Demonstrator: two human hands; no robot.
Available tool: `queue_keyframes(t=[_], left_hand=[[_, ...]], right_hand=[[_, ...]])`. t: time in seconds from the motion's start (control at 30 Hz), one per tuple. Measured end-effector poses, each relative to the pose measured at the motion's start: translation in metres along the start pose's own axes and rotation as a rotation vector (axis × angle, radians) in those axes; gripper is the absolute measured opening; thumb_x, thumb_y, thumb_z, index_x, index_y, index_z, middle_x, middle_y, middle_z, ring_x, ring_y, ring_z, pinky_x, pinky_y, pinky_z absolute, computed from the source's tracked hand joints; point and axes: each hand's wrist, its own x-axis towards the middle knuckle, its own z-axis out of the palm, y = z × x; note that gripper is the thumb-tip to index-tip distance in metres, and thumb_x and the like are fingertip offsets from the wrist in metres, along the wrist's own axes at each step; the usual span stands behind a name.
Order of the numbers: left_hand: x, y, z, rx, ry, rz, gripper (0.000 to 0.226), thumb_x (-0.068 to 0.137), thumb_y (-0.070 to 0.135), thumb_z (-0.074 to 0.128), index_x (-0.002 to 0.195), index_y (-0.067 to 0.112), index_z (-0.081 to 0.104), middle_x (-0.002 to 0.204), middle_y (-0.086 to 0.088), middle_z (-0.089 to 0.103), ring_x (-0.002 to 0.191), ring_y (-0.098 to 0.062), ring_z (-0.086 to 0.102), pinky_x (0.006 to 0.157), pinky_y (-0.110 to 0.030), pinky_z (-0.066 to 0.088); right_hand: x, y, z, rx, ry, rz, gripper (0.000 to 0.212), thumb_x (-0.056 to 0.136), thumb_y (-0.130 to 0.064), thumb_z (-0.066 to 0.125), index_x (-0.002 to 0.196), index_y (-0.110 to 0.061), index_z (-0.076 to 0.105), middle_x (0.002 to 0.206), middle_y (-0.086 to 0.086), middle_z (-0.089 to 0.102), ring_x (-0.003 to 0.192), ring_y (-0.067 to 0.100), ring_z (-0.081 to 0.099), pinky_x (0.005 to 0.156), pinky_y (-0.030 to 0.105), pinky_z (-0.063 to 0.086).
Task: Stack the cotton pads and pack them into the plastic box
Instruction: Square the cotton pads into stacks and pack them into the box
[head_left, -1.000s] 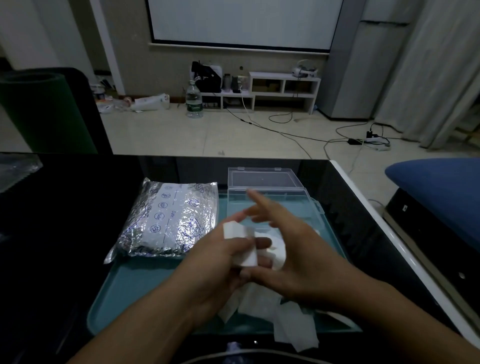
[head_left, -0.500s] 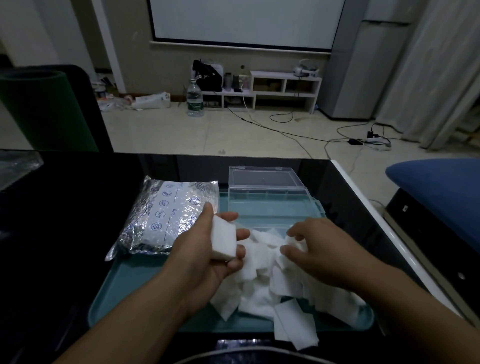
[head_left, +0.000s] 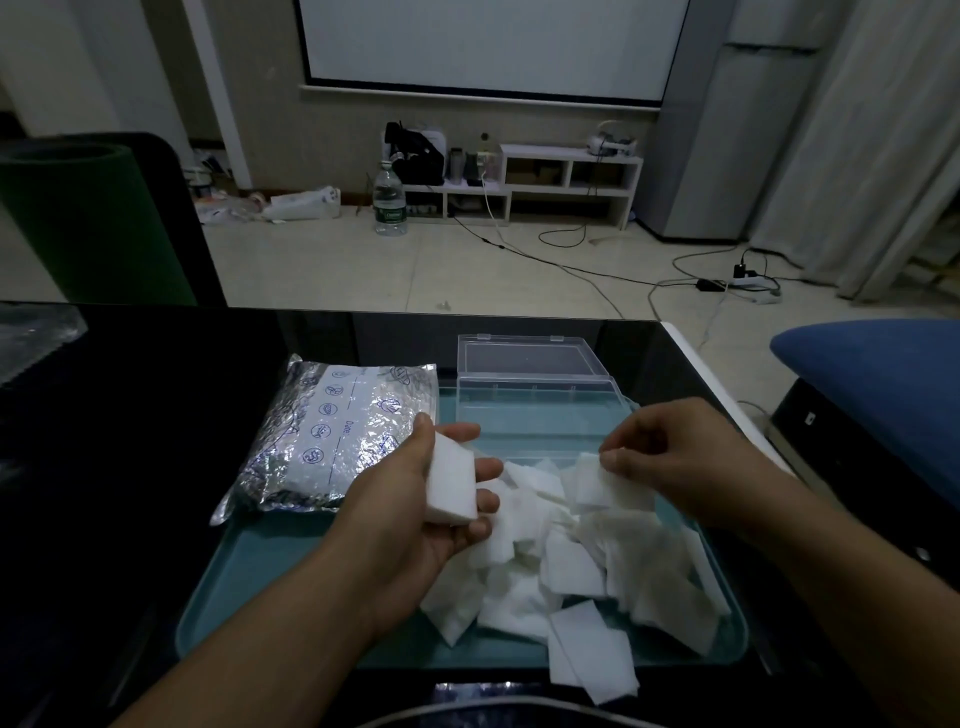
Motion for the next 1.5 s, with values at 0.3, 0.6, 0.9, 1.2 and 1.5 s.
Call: queue_keyframes(t=[0.3, 0.6, 0.9, 1.2, 1.5], left_hand=[[-0.001, -0.008, 0.009, 0.015, -0.001, 0.086, 0.040, 0.102, 0.040, 0.035, 0.113, 0.013, 0.062, 0.092, -0.016, 0.073, 0.073, -0.029, 0.071, 0.055, -0.033, 0.052], [-0.005, -0.006, 0.011, -0.111, -0.048, 0.104, 0.032, 0.103, 0.026, 0.037, 0.119, 0.013, 0.062, 0.111, -0.019, 0.070, 0.100, -0.028, 0.069, 0.076, -0.038, 0.059], [-0.007, -0.003, 0.010, -0.135, -0.048, 0.081, 0.029, 0.103, 0.023, 0.039, 0.116, 0.012, 0.063, 0.110, -0.023, 0.067, 0.087, -0.032, 0.071, 0.068, -0.040, 0.060], [-0.008, -0.005, 0.009, -0.134, -0.116, 0.004, 0.031, 0.102, 0.024, 0.042, 0.113, 0.004, 0.064, 0.097, -0.026, 0.072, 0.081, -0.039, 0.072, 0.065, -0.041, 0.061], [-0.008, -0.008, 0.011, -0.065, -0.114, -0.052, 0.035, 0.105, 0.027, 0.037, 0.121, 0.005, 0.059, 0.098, -0.025, 0.067, 0.087, -0.037, 0.063, 0.063, -0.038, 0.059]], right_hand=[[-0.017, -0.023, 0.012, 0.868, -0.008, 0.156, 0.012, 0.086, -0.008, 0.064, 0.095, -0.001, 0.068, 0.083, 0.011, 0.073, 0.067, 0.019, 0.069, 0.057, 0.024, 0.055], [-0.032, -0.050, 0.061, 0.935, -0.026, 0.137, 0.016, 0.088, -0.011, 0.067, 0.087, 0.005, 0.064, 0.072, 0.015, 0.072, 0.055, 0.020, 0.066, 0.046, 0.025, 0.050], [-0.029, -0.034, 0.054, 0.175, 0.221, -0.378, 0.025, 0.081, -0.054, 0.059, 0.100, -0.039, 0.059, 0.097, -0.021, 0.061, 0.096, -0.007, 0.056, 0.076, 0.012, 0.046], [-0.022, -0.027, 0.054, 0.068, 0.094, -0.525, 0.033, 0.073, -0.044, 0.077, 0.102, -0.034, 0.065, 0.102, -0.019, 0.059, 0.103, 0.002, 0.053, 0.086, 0.016, 0.040], [-0.024, -0.026, 0.051, 0.147, -0.055, -0.431, 0.042, 0.067, -0.032, 0.086, 0.098, -0.034, 0.059, 0.121, -0.023, 0.055, 0.113, -0.008, 0.049, 0.090, 0.005, 0.035]])
